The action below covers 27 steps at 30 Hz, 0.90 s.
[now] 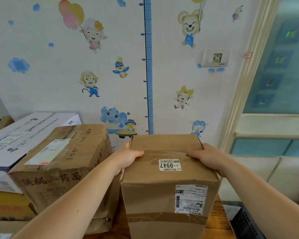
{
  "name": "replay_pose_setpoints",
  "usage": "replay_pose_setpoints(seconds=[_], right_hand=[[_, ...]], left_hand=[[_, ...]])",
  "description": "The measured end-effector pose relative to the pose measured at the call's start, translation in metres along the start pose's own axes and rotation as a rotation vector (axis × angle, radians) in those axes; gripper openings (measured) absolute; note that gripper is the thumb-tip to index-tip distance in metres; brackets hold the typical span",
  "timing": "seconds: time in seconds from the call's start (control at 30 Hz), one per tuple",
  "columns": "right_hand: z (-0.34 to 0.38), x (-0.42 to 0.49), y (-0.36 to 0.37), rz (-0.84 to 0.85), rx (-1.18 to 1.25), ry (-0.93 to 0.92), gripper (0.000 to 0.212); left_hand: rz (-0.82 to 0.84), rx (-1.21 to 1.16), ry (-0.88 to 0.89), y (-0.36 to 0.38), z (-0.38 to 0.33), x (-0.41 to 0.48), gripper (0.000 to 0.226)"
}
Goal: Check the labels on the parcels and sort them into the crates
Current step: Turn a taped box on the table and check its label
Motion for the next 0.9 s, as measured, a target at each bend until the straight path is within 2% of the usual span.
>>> replay_pose_setpoints(seconds=[0.17, 0.27, 0.3, 0.37, 0.47, 0.67, 0.77, 0.9], right_hand=[[-0.006, 0.004, 0.001, -0.024, 0.009, -0.002, 0.019], [-0.021, 0.007, -0.001, -0.019, 0.109, 0.063, 0.047], [-0.026, 0.006, -0.001, -0.008, 0.152, 0.089, 0.050], [-0.034, 0.003, 0.001, 0.027, 0.248, 0.130, 0.047], [-0.039, -0.001, 0.005, 0.065, 0.321, 0.136, 0.040], [-0.032, -0.001, 0.001, 0.041, 0.230, 0.112, 0.027], [-0.031, -0.004, 0.001, 0.056, 0.251, 0.110, 0.029], [-0.028, -0.007, -0.006, -0.035, 0.441, 0.082, 0.030]], left_hand=[[0.006, 0.000, 0.016, -0.001, 0.000, -0.004, 0.029], [0.092, -0.157, -0.057, 0.000, 0.019, -0.006, 0.034], [0.109, -0.238, -0.080, 0.000, 0.026, -0.009, 0.036], [0.116, -0.374, -0.120, 0.001, 0.038, -0.016, 0.035], [0.125, -0.447, -0.127, 0.003, 0.044, -0.018, 0.032], [0.120, -0.465, -0.143, -0.001, 0.040, -0.013, 0.026], [0.099, -0.514, -0.146, 0.000, 0.037, -0.013, 0.028], [0.046, -0.695, -0.107, -0.002, 0.032, -0.011, 0.031]])
Point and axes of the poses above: each hand's wrist, its own x-axis towards the middle knuckle, its own y-axis out of the palm, z = x × y, the point moved 7 cm from there along x, towards the middle knuckle, and after that the axes turned 1 degree about -z, right-handed, at the moved point
